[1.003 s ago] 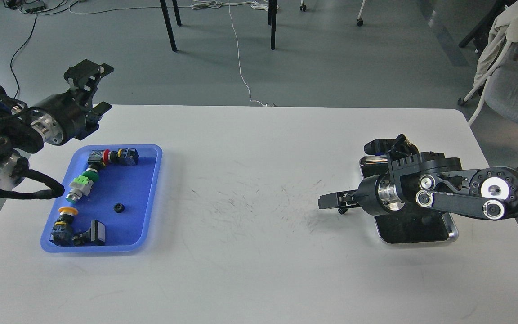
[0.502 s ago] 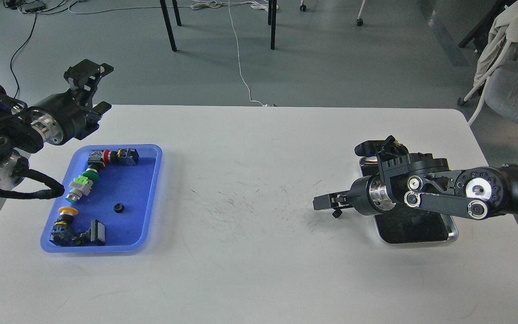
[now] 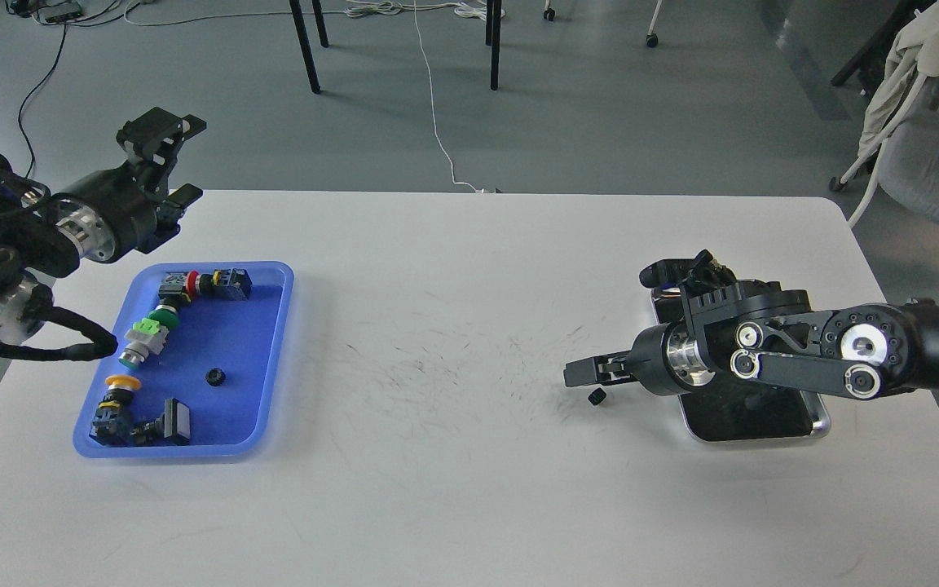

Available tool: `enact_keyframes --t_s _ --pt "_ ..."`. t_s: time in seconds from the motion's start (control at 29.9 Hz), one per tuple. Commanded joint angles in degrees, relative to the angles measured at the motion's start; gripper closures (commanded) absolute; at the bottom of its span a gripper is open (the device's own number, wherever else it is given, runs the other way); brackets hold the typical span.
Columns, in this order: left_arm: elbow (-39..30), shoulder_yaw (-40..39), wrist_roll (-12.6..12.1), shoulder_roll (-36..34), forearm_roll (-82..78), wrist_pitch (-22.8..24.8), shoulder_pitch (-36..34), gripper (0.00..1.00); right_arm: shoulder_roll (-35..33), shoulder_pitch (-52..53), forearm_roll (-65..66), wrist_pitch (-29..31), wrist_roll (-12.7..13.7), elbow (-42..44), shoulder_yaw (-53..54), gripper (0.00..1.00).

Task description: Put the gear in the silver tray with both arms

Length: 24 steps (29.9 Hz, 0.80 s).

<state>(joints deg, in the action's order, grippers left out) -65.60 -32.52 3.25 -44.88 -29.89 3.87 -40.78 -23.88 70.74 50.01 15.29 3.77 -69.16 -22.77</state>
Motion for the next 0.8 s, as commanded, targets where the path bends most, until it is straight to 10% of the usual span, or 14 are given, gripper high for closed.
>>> enact_keyframes --t_s 0.0,0.77 --pt "0.03 0.00 0.00 -0.03 0.00 0.00 0.00 0.02 0.94 -0.07 -0.09 -0.09 -0.43 0.08 0.19 0.11" --pt "-0.06 0.00 0.00 -0.82 0.00 0.00 0.00 0.02 1.47 0.19 -0.09 2.72 -0.95 -0.97 -0.08 0.10"
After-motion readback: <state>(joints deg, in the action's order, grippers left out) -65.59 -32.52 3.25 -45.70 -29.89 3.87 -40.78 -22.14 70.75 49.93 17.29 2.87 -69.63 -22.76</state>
